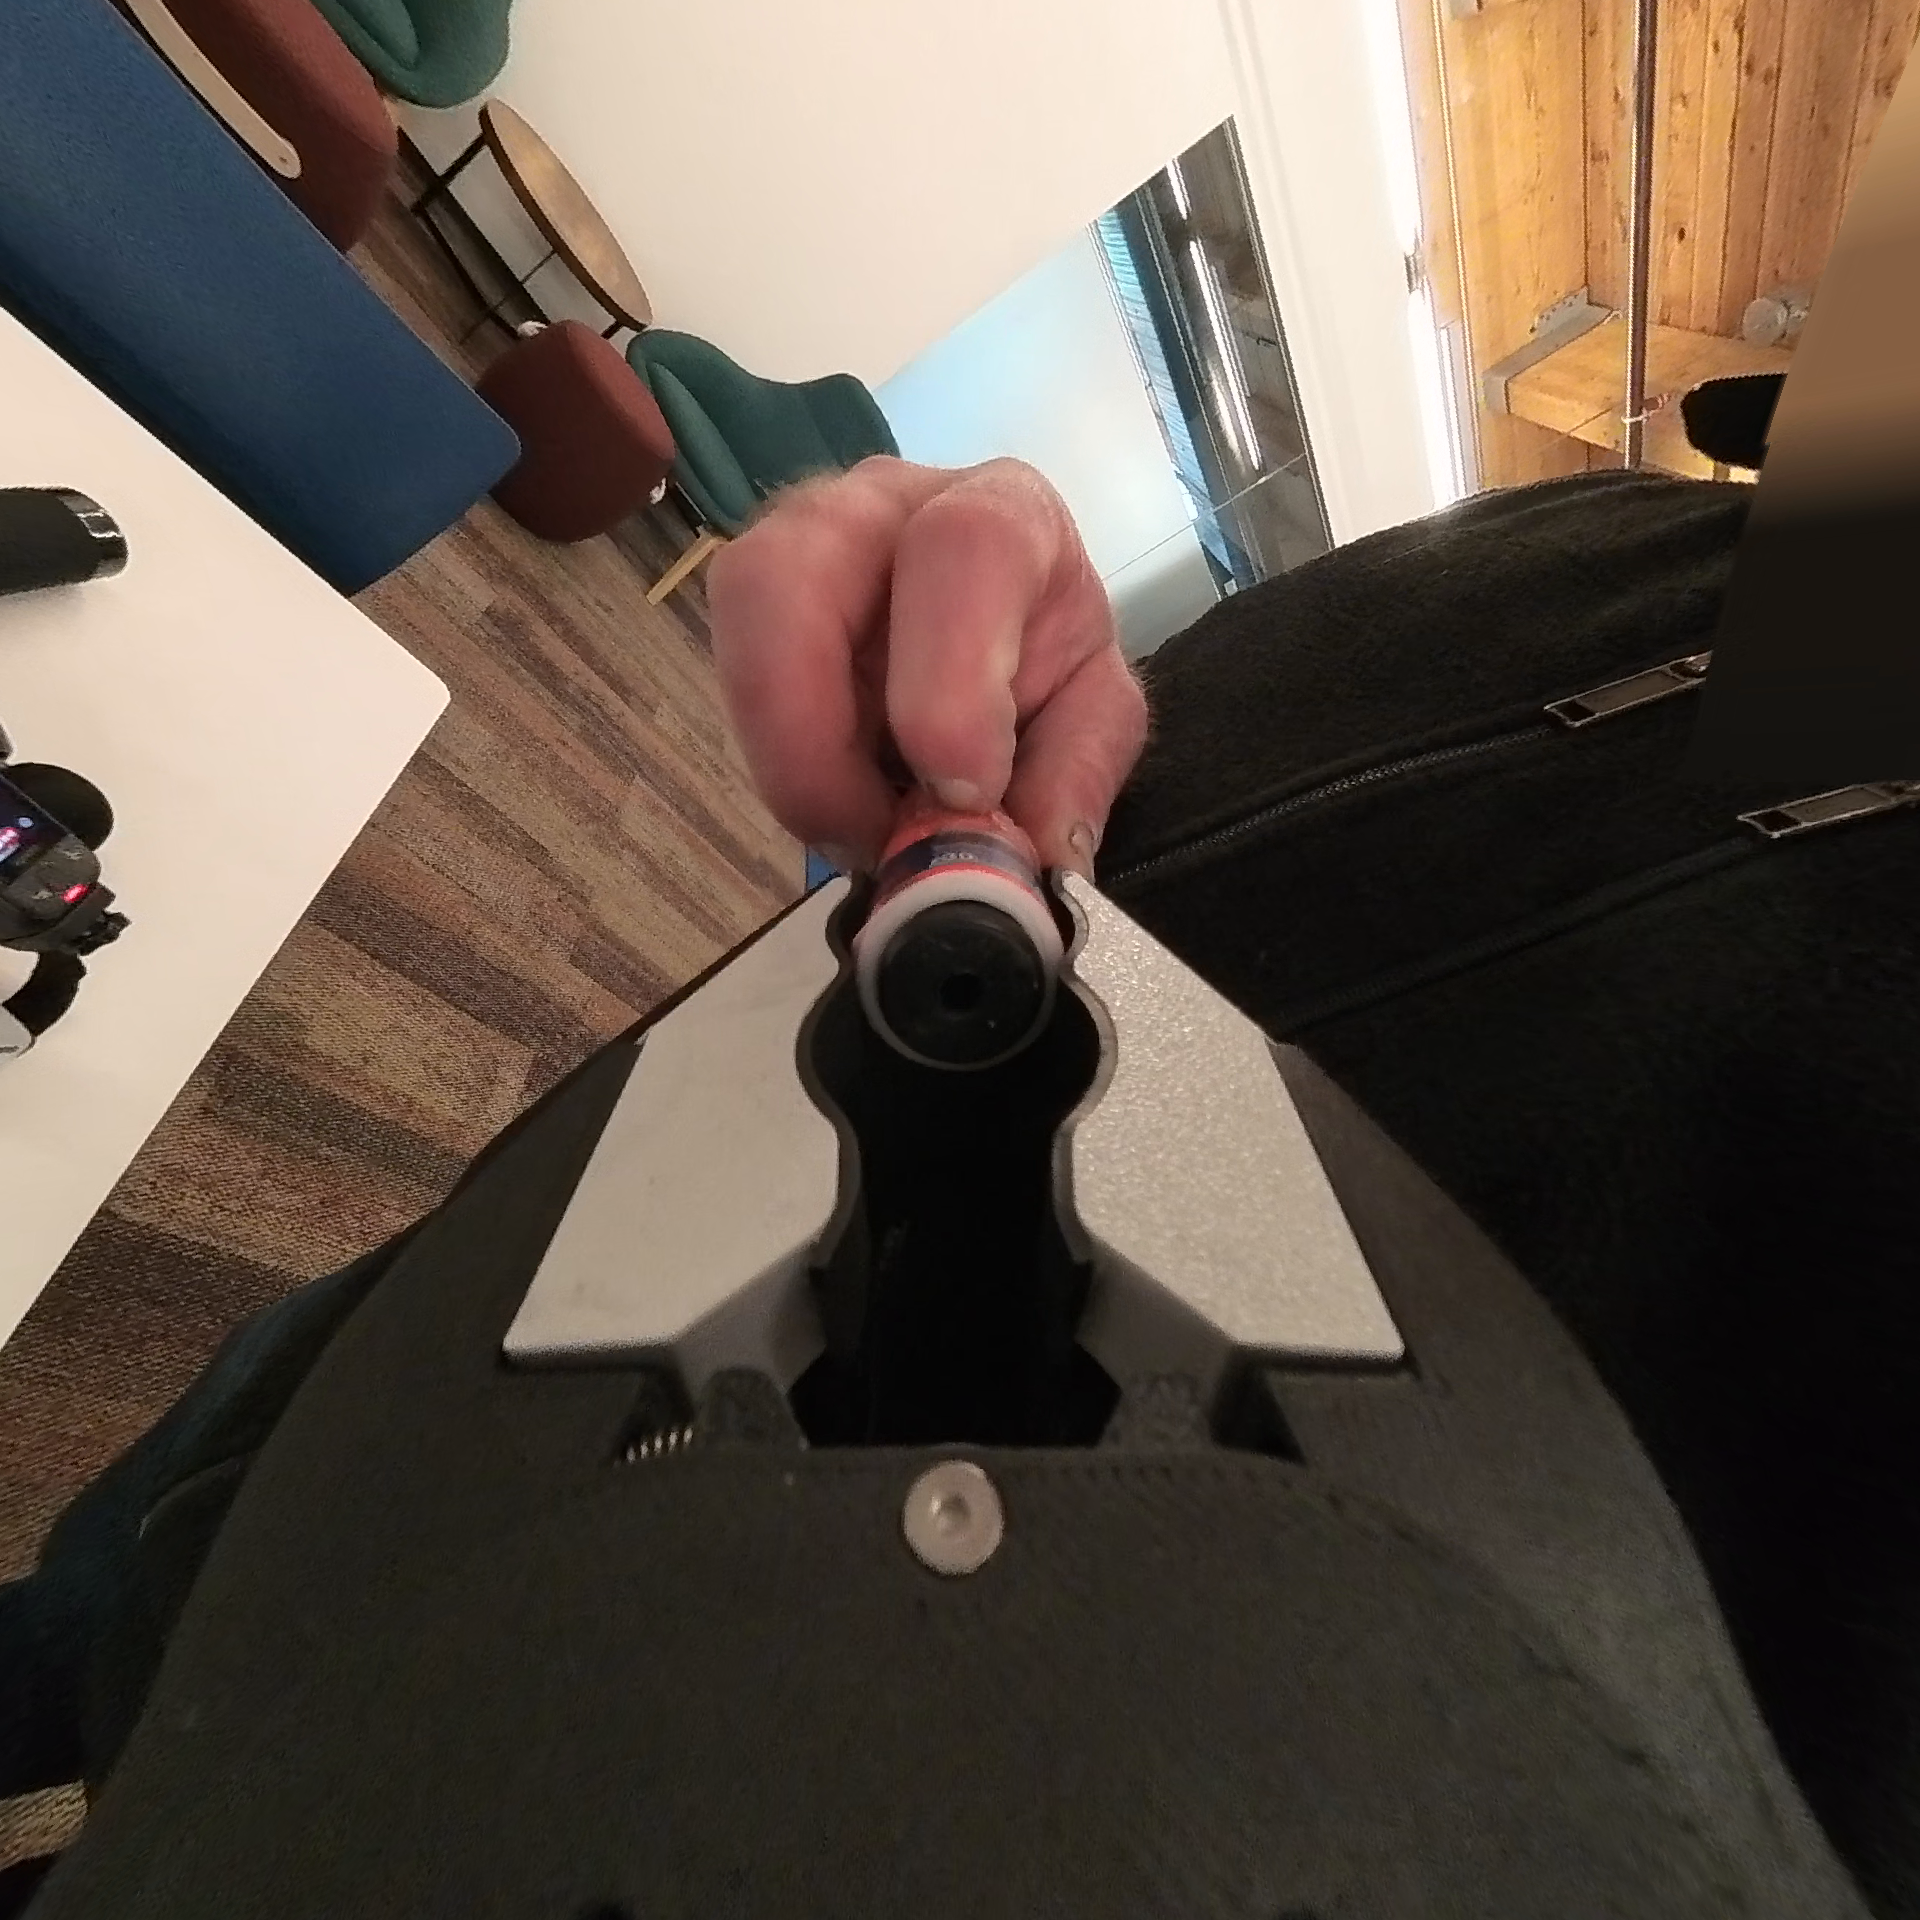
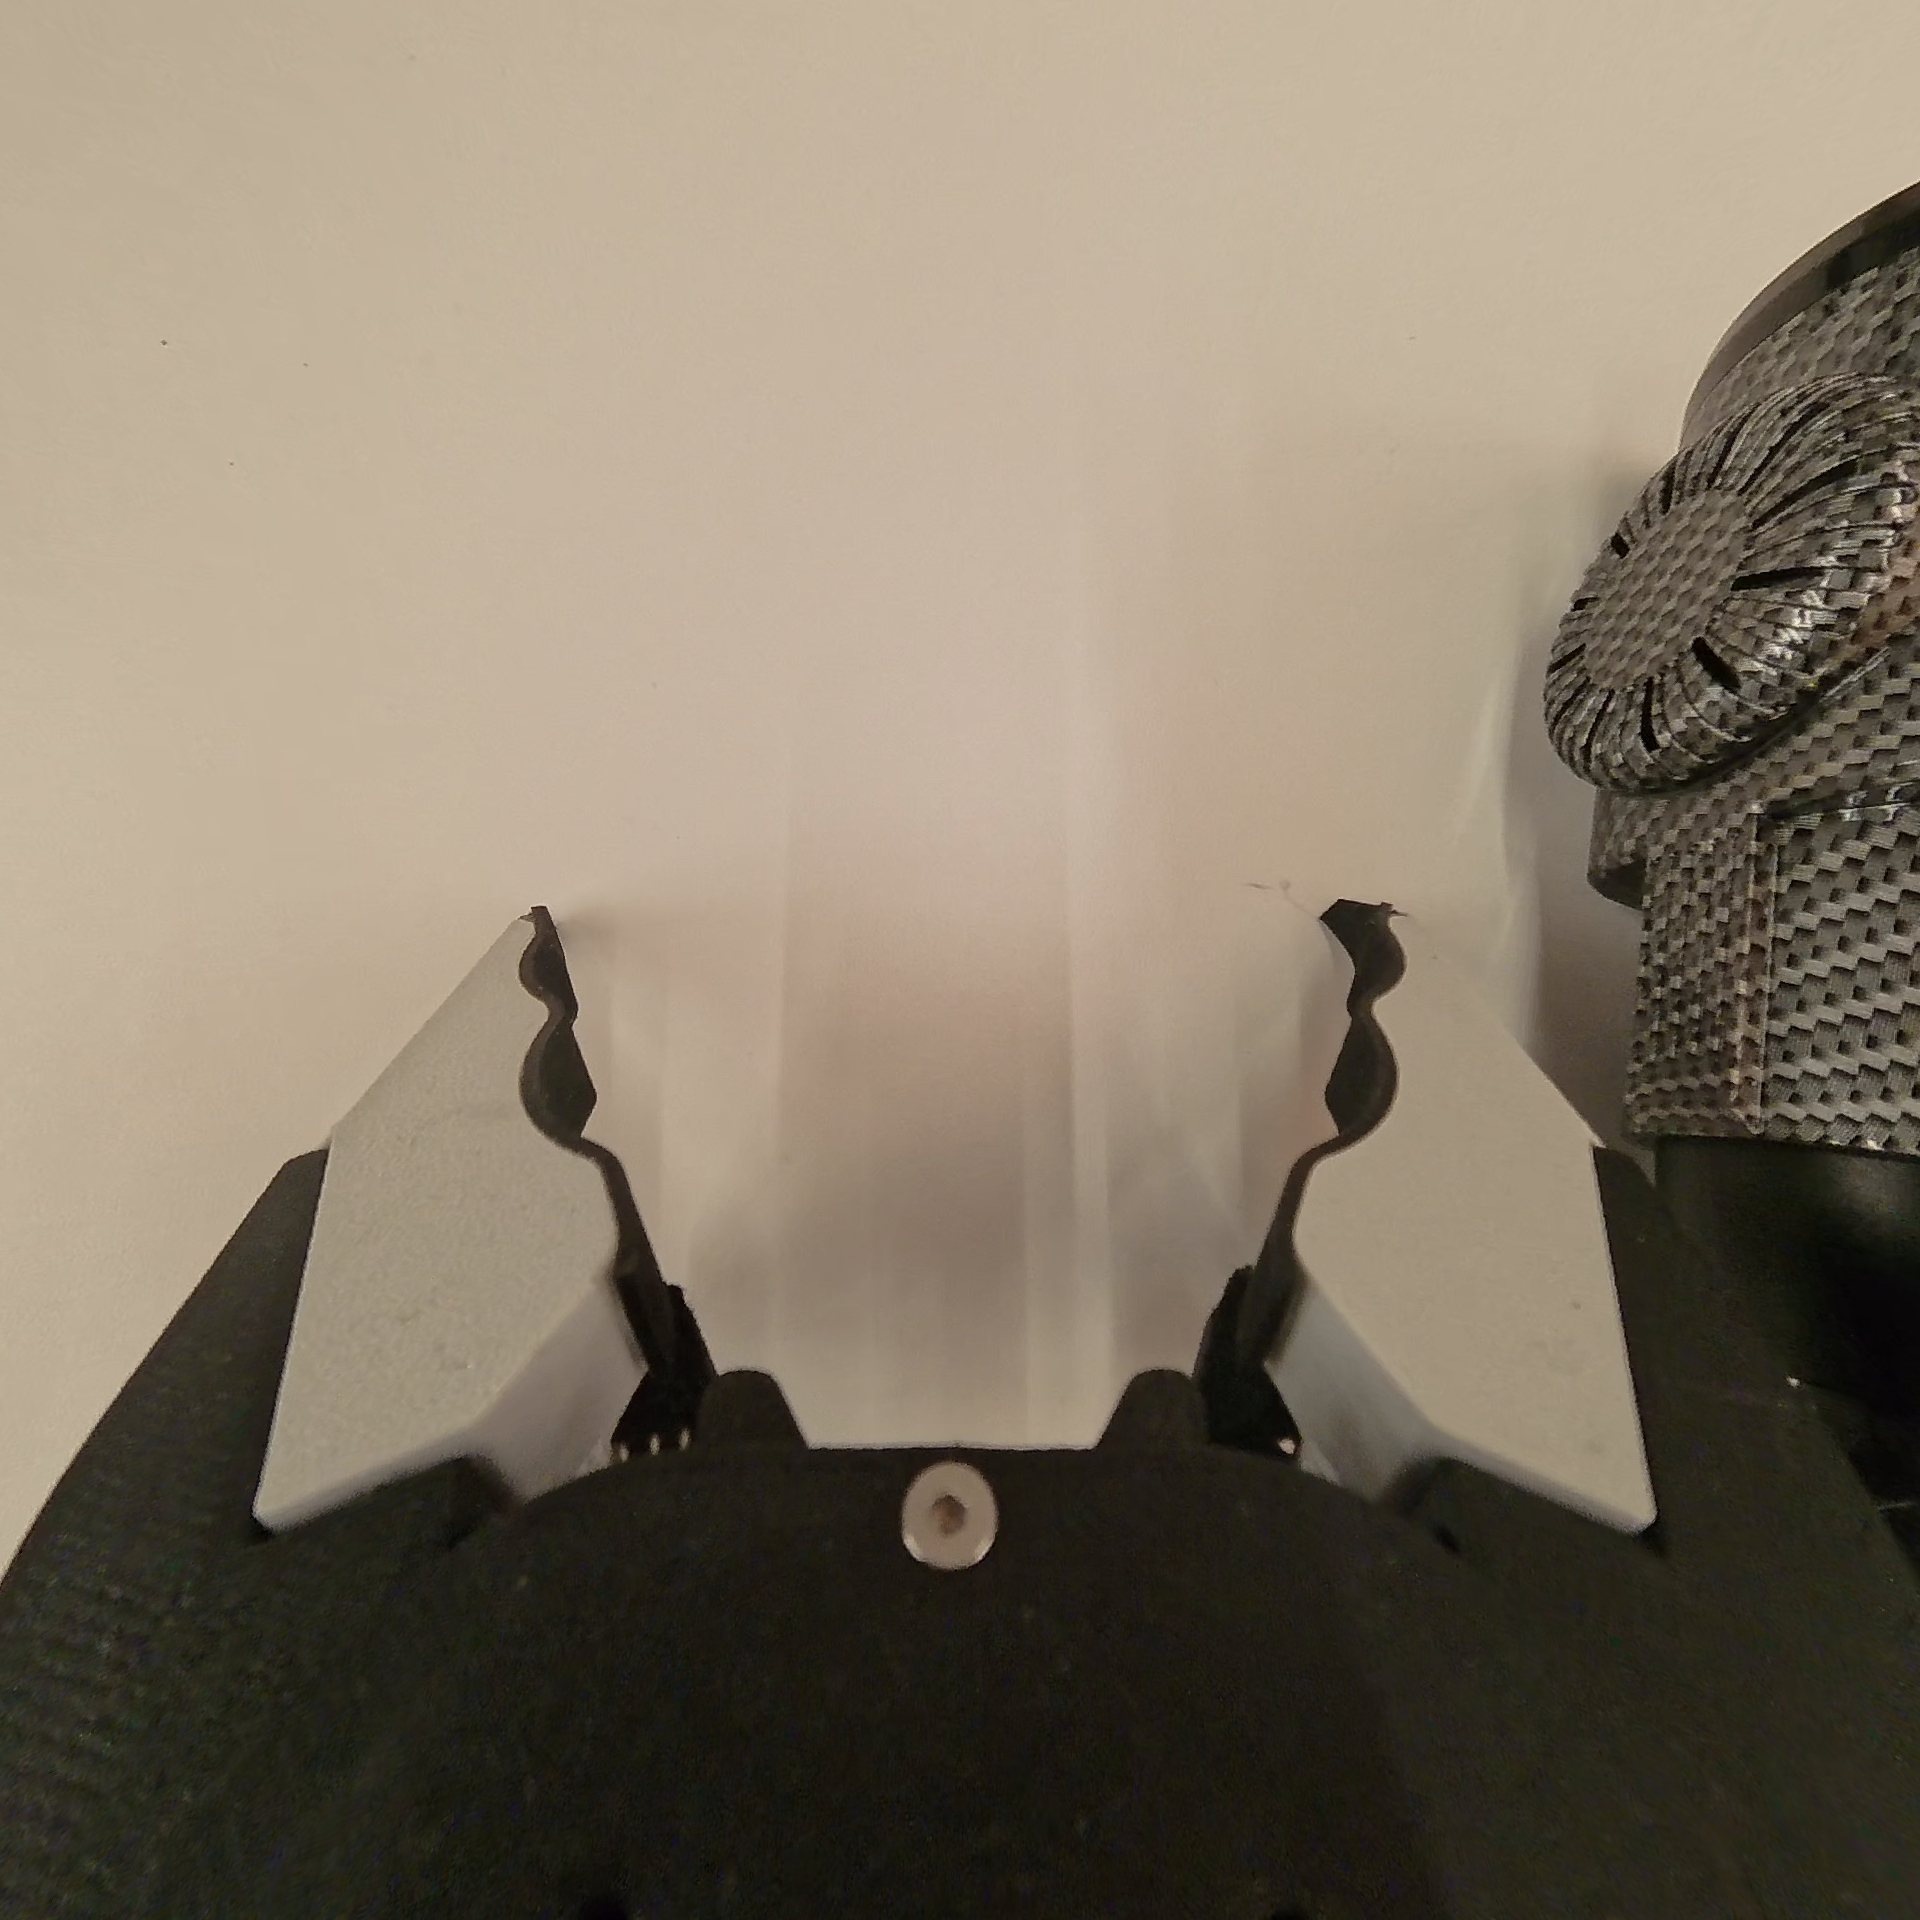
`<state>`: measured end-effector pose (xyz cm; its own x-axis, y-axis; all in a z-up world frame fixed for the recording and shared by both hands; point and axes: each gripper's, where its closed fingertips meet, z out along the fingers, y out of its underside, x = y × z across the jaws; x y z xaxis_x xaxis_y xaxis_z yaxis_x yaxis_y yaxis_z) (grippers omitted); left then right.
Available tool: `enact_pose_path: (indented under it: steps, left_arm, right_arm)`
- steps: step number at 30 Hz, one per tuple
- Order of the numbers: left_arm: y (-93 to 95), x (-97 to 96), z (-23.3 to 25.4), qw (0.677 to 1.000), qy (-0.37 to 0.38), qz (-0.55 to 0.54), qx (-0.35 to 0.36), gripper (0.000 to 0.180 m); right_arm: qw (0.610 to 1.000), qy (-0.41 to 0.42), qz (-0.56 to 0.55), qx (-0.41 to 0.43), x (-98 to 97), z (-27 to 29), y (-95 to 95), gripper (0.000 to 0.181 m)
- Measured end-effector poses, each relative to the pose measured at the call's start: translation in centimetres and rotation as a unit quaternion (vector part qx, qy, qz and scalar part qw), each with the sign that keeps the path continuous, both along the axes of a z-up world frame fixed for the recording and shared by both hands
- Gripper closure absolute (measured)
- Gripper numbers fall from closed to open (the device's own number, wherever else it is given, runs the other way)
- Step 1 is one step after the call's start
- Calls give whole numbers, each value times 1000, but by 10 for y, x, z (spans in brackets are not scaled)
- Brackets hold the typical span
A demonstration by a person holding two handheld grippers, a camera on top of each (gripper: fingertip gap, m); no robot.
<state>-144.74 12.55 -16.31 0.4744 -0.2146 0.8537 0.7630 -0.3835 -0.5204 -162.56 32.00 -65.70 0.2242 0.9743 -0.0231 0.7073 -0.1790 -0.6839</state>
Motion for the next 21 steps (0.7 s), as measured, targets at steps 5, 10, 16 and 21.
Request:
enact_pose_path:
  steps: [5,10,16,21]
  left_arm:
    - [3,3,1,1000,5,-3,1,150]
    - [6,7,7,1000,12,-11,11,150]
    - [12,15,7,999,4,-33,13,150]
    - [15,23,5,998,3,-55,9,150]
  right_arm:
    - [1000,0,0,0,0,0,0,37]
    - [1000,0,0,0,0,0,0,37]
    - [1000,0,0,0,0,0,0,37]
    - [1000,0,0,0,0,0,0,37]
